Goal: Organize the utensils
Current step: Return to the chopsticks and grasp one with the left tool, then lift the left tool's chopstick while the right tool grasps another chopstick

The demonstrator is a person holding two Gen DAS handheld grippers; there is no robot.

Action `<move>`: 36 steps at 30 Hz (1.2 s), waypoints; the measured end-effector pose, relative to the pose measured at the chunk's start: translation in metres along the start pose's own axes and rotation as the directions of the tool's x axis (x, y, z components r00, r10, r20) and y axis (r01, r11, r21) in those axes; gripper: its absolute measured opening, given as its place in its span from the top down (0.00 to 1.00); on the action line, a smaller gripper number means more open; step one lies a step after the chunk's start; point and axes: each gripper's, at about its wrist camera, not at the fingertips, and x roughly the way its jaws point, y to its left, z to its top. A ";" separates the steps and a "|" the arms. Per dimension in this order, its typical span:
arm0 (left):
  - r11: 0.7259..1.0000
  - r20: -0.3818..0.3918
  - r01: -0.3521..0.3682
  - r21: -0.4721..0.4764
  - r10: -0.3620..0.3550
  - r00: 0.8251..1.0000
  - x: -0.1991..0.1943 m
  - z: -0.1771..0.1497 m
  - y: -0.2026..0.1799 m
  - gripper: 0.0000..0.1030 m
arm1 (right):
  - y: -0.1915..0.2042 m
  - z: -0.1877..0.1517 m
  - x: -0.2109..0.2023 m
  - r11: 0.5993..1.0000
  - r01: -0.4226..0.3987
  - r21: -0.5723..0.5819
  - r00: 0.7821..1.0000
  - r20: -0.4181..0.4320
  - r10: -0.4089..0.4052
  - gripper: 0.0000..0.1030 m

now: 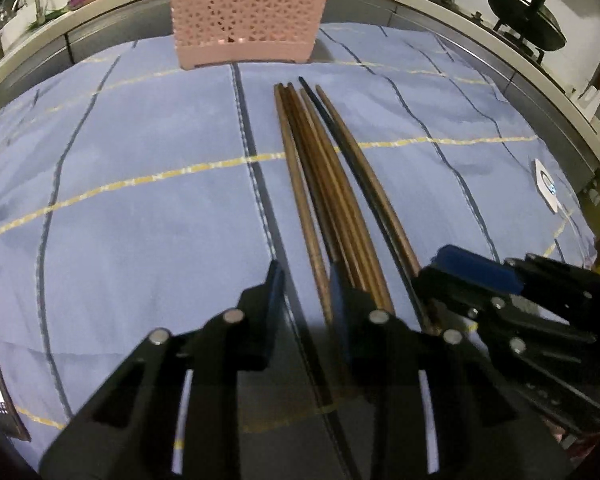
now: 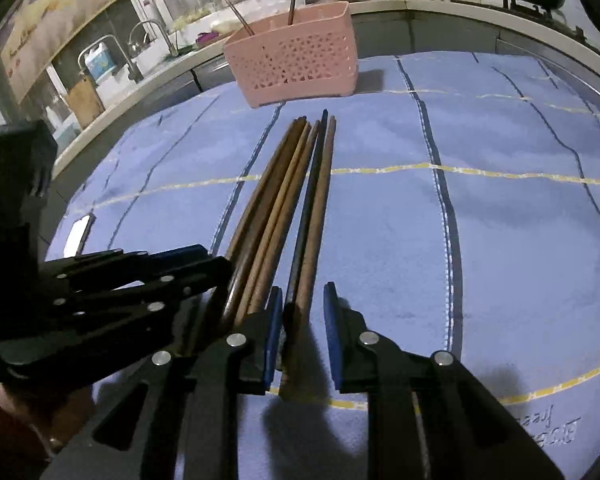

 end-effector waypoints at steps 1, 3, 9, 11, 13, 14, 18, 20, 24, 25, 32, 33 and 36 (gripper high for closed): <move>1.000 0.000 -0.011 -0.003 0.011 1.000 0.002 0.003 -0.001 0.80 | 0.000 0.000 0.003 1.000 0.008 -0.005 1.000 -0.007 -0.008 0.79; 0.999 0.003 -0.039 -0.001 0.039 0.999 0.005 0.007 -0.001 0.86 | -0.005 0.000 0.006 1.000 0.002 0.016 1.000 -0.021 -0.002 0.79; 0.999 0.006 -0.047 -0.007 0.048 0.999 0.007 0.014 0.009 0.93 | -0.021 0.005 0.006 0.998 0.007 0.066 1.000 -0.008 -0.007 0.79; 0.999 -0.004 -0.049 -0.023 0.049 0.999 0.003 0.010 0.017 0.93 | -0.021 0.007 0.006 0.998 0.033 0.047 0.999 -0.008 -0.032 0.79; 0.998 -0.005 -0.051 -0.036 0.051 0.999 -0.004 0.001 0.026 0.93 | -0.020 0.011 0.004 0.999 0.014 0.049 1.000 0.000 -0.014 0.79; 0.998 -0.003 -0.050 -0.038 0.050 0.999 -0.007 -0.004 0.029 0.93 | -0.018 0.013 0.004 0.999 0.015 0.041 1.000 0.005 -0.015 0.79; 0.998 -0.010 -0.046 -0.033 0.046 0.999 -0.020 -0.024 0.037 0.93 | -0.014 0.027 0.012 1.000 0.023 0.006 1.000 0.005 -0.023 0.79; 0.998 -0.021 -0.053 -0.030 0.053 0.998 -0.019 -0.018 0.038 0.85 | -0.015 0.037 0.019 0.999 0.032 -0.006 0.999 -0.004 -0.032 0.79; 0.997 0.016 -0.078 -0.014 0.078 0.997 -0.009 0.014 0.036 0.79 | -0.022 0.069 0.031 1.000 0.022 0.000 1.000 -0.002 -0.022 0.79; 0.997 0.023 -0.083 -0.006 0.083 0.996 -0.005 0.021 0.035 0.79 | -0.022 0.079 0.036 1.000 0.017 -0.003 1.000 -0.006 -0.017 0.79; 0.990 0.023 -0.129 0.063 0.127 0.992 0.031 0.062 0.027 0.79 | -0.023 0.114 0.073 0.999 0.042 -0.030 0.997 -0.057 -0.044 0.79; 0.988 0.028 -0.138 0.072 0.137 0.990 0.033 0.064 0.026 0.79 | -0.025 0.116 0.076 0.998 0.048 -0.027 0.997 -0.058 -0.050 0.79; 0.988 0.031 -0.136 0.076 0.134 0.990 0.038 0.070 0.029 0.79 | -0.031 0.123 0.082 0.999 0.039 -0.010 0.997 -0.061 -0.040 0.80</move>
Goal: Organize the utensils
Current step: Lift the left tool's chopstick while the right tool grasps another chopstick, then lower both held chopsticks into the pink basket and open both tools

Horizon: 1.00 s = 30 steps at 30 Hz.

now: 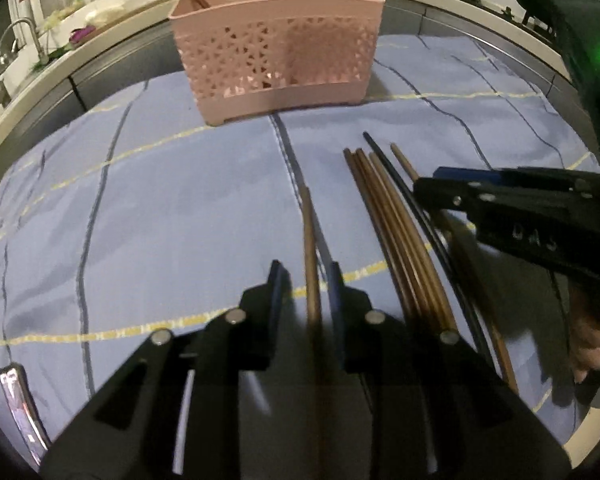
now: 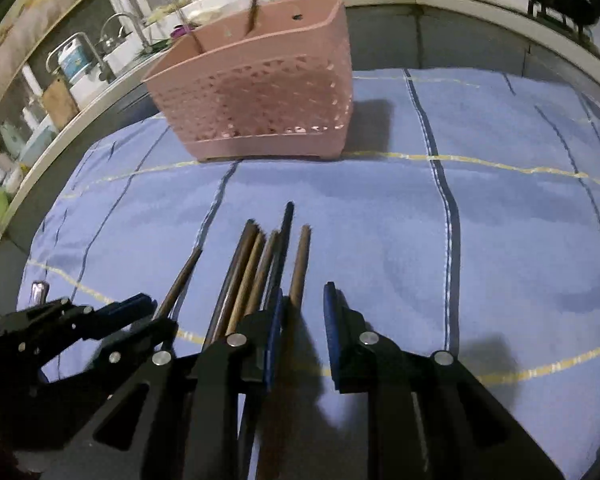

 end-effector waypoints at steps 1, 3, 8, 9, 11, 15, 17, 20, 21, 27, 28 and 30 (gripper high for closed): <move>1.000 0.004 0.000 0.000 0.000 1.000 0.002 0.002 0.001 0.79 | -0.001 0.002 0.001 1.000 0.003 -0.005 1.000 0.000 -0.003 0.80; 1.000 0.009 -0.001 0.001 0.001 1.000 0.004 0.006 0.002 0.79 | -0.001 0.005 0.004 1.000 0.010 -0.015 1.000 0.001 -0.010 0.84; 1.000 0.033 0.006 0.008 -0.007 0.999 0.010 0.014 -0.001 0.91 | -0.001 0.009 0.009 1.000 0.011 -0.018 1.000 0.006 -0.011 0.93; 1.000 0.037 0.008 0.012 -0.009 0.999 0.009 0.015 -0.002 0.94 | 0.000 0.008 0.009 1.000 0.008 -0.025 1.000 0.006 -0.008 0.95; 1.000 0.037 0.008 0.016 -0.009 0.999 0.011 0.018 -0.004 0.95 | 0.000 0.006 0.006 1.000 -0.014 -0.021 1.000 -0.003 0.014 0.95; 0.995 0.048 0.083 -0.050 -0.081 0.996 -0.006 0.018 0.012 0.95 | -0.007 -0.006 -0.027 0.995 -0.100 0.029 0.994 0.054 0.099 0.95; 0.990 0.108 0.124 -0.074 -0.116 0.987 -0.030 0.018 0.022 0.95 | -0.007 -0.011 -0.052 0.990 -0.139 0.022 0.985 0.109 0.135 0.95; 0.983 0.212 0.166 -0.076 -0.146 0.966 -0.077 0.022 0.034 0.95 | -0.002 -0.013 -0.091 0.984 -0.178 -0.006 0.964 0.200 0.176 0.95; 0.982 0.247 0.174 -0.073 -0.152 0.957 -0.094 0.024 0.037 0.95 | 0.000 -0.011 -0.104 0.982 -0.189 -0.016 0.954 0.232 0.187 0.95; 0.973 0.417 0.223 -0.052 -0.182 0.890 -0.175 0.048 0.050 0.95 | 0.017 0.020 -0.162 0.968 -0.240 -0.068 0.882 0.402 0.247 0.95; 0.972 0.439 0.229 -0.046 -0.186 0.879 -0.184 0.054 0.051 0.95 | 0.021 0.031 -0.172 0.967 -0.242 -0.085 0.864 0.434 0.254 0.95; 0.975 0.490 0.223 -0.023 -0.183 0.853 -0.206 0.072 0.052 0.95 | 0.025 0.050 -0.185 0.966 -0.234 -0.108 0.842 0.474 0.257 0.95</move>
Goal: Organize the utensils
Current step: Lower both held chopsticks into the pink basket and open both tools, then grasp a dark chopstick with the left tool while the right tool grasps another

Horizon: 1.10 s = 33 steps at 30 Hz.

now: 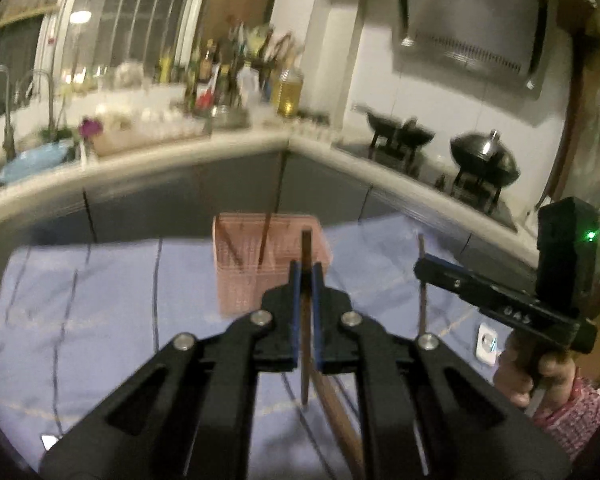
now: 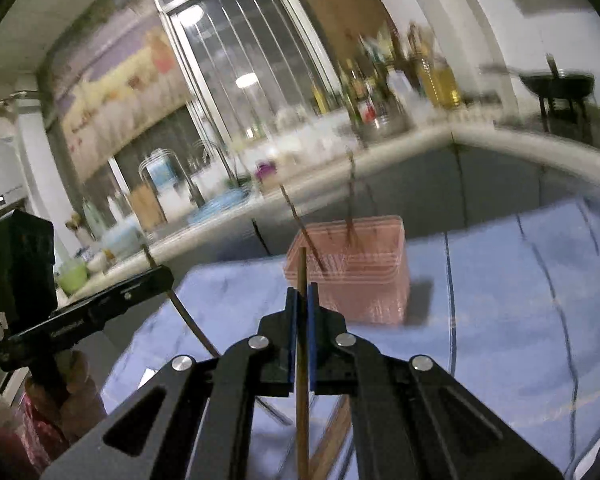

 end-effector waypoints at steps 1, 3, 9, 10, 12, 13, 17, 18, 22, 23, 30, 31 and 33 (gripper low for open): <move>1.000 0.015 -0.006 0.009 0.006 1.000 -0.002 0.007 -0.001 0.95 | 0.004 0.016 0.003 1.000 -0.004 -0.015 1.000 0.027 0.004 0.95; 0.999 0.066 -0.030 0.034 0.028 0.997 -0.002 0.032 -0.004 0.95 | 0.009 0.039 0.008 1.000 0.001 -0.031 0.998 0.069 0.001 0.95; 0.989 0.159 -0.134 0.059 0.123 0.980 0.036 0.095 0.000 0.95 | 0.016 0.101 0.061 0.993 0.094 -0.070 0.967 0.244 -0.075 0.95; 0.987 0.170 -0.149 0.054 0.138 0.976 0.046 0.102 0.005 0.95 | 0.014 0.106 0.072 0.992 0.112 -0.066 0.961 0.260 -0.091 0.95; 0.984 0.179 -0.170 0.043 0.160 0.971 0.065 0.110 0.013 0.95 | 0.012 0.114 0.096 0.985 0.160 -0.068 0.945 0.299 -0.132 0.95; 0.981 0.182 -0.189 0.042 0.179 0.967 0.074 0.113 0.018 0.95 | 0.010 0.118 0.110 0.980 0.183 -0.071 0.935 0.321 -0.152 0.95; 0.973 0.150 -0.228 0.024 0.222 0.963 0.111 0.112 0.042 0.95 | -0.002 0.118 0.151 0.974 0.218 -0.067 0.922 0.342 -0.183 0.96; 0.973 0.135 -0.230 0.021 0.225 0.965 0.118 0.110 0.046 0.95 | -0.006 0.116 0.160 0.975 0.216 -0.062 0.925 0.332 -0.184 0.96; 0.975 0.062 -0.222 0.007 0.221 0.973 0.144 0.093 0.063 0.95 | -0.022 0.101 0.190 0.976 0.210 -0.049 0.940 0.283 -0.188 0.96; 0.976 0.043 -0.216 0.004 0.215 0.976 0.149 0.088 0.065 0.95 | -0.023 0.097 0.194 0.977 0.209 -0.052 0.946 0.265 -0.188 0.96; 0.974 -0.115 -0.224 -0.038 0.218 0.969 0.175 0.049 0.078 0.70 | -0.032 0.062 0.205 0.990 0.141 -0.002 0.989 0.050 -0.141 0.92; 0.972 -0.123 -0.228 -0.051 0.220 0.968 0.172 0.044 0.080 0.66 | -0.032 0.060 0.200 0.991 0.134 0.015 0.990 0.044 -0.134 0.91; 0.966 -0.123 -0.251 -0.069 0.242 0.963 0.159 0.035 0.082 0.65 | -0.030 0.055 0.179 0.989 0.142 0.046 0.988 0.059 -0.145 0.76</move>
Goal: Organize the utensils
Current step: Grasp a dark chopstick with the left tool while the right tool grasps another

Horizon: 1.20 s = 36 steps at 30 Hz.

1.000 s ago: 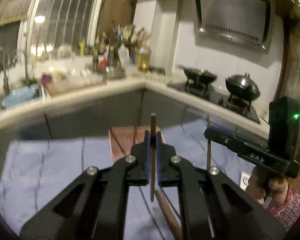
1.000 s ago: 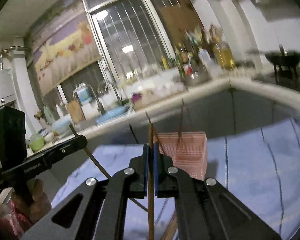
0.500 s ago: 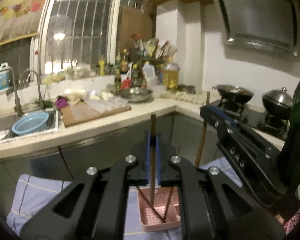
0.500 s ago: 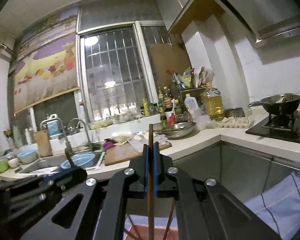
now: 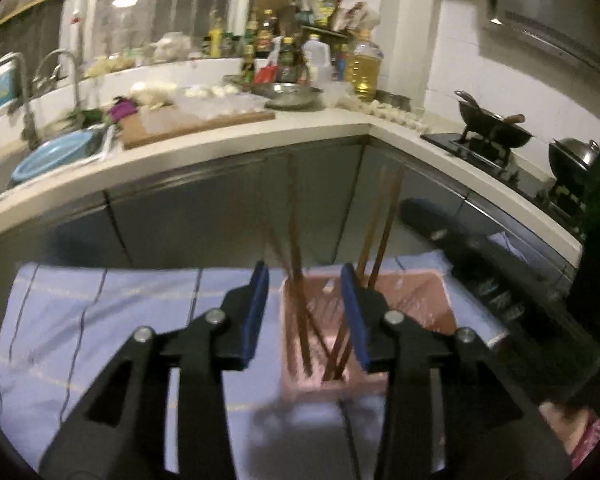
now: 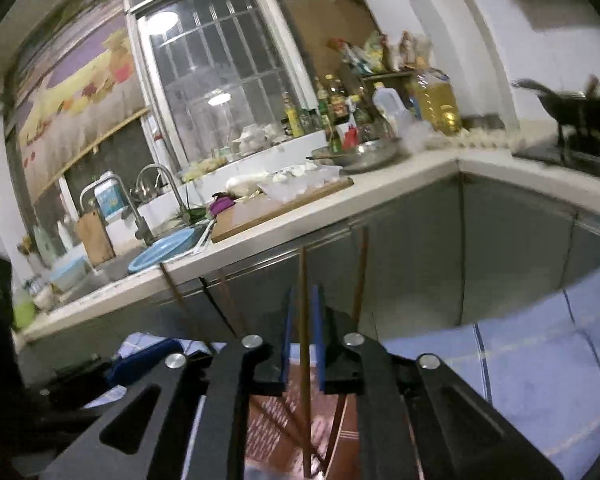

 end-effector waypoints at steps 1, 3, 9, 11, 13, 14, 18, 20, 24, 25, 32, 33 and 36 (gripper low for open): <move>1.000 0.006 -0.013 -0.002 0.013 1.000 -0.008 -0.006 0.002 0.65 | 0.001 -0.002 -0.018 1.000 -0.008 0.006 1.000 0.018 0.008 0.69; 0.999 0.037 -0.046 -0.004 0.046 0.998 -0.032 -0.022 0.004 0.64 | 0.005 -0.009 -0.052 1.000 -0.012 -0.004 0.998 0.056 0.012 0.49; 0.996 -0.040 -0.077 0.036 0.079 0.996 -0.078 -0.116 -0.010 0.57 | -0.002 -0.096 -0.123 0.999 0.035 -0.028 0.985 -0.166 -0.039 0.48; 0.996 -0.125 -0.068 0.053 0.075 0.989 -0.081 -0.157 -0.019 0.57 | -0.008 -0.136 -0.136 0.997 0.075 -0.028 0.962 -0.261 -0.080 0.48; 0.996 -0.195 -0.063 0.065 0.075 0.978 -0.083 -0.194 -0.028 0.57 | -0.016 -0.175 -0.150 0.994 0.112 -0.010 0.935 -0.339 -0.109 0.49; 0.996 -0.216 -0.065 0.066 0.078 0.973 -0.084 -0.205 -0.031 0.57 | -0.019 -0.190 -0.155 0.992 0.126 -0.004 0.923 -0.367 -0.119 0.52; 0.994 -0.267 -0.086 0.070 0.102 0.958 -0.088 -0.240 -0.039 0.57 | -0.021 -0.230 -0.173 0.985 0.171 -0.019 0.893 -0.419 -0.163 0.60; 0.991 -0.282 -0.102 0.088 0.123 0.952 -0.088 -0.251 -0.043 0.57 | -0.019 -0.240 -0.176 0.985 0.169 -0.021 0.882 -0.444 -0.160 0.62; 0.988 -0.296 -0.121 0.093 0.144 0.944 -0.086 -0.262 -0.048 0.57 | -0.008 -0.250 -0.173 0.984 0.156 -0.080 0.867 -0.467 -0.175 0.62; 0.989 -0.302 -0.122 0.087 0.143 0.943 -0.086 -0.263 -0.047 0.57 | -0.005 -0.253 -0.172 0.984 0.156 -0.091 0.863 -0.472 -0.180 0.62; 0.986 -0.310 -0.140 0.090 0.161 0.937 -0.082 -0.263 -0.050 0.57 | -0.009 -0.260 -0.171 0.938 0.259 -0.230 0.858 -0.392 -0.333 0.62; 0.986 -0.312 -0.141 0.091 0.163 0.936 -0.081 -0.263 -0.050 0.57 | -0.013 -0.258 -0.172 0.941 0.265 -0.211 0.858 -0.393 -0.330 0.62; 0.987 -0.316 -0.137 0.087 0.158 0.935 -0.079 -0.261 -0.051 0.57 | -0.022 -0.253 -0.178 0.955 0.252 -0.159 0.871 -0.392 -0.295 0.62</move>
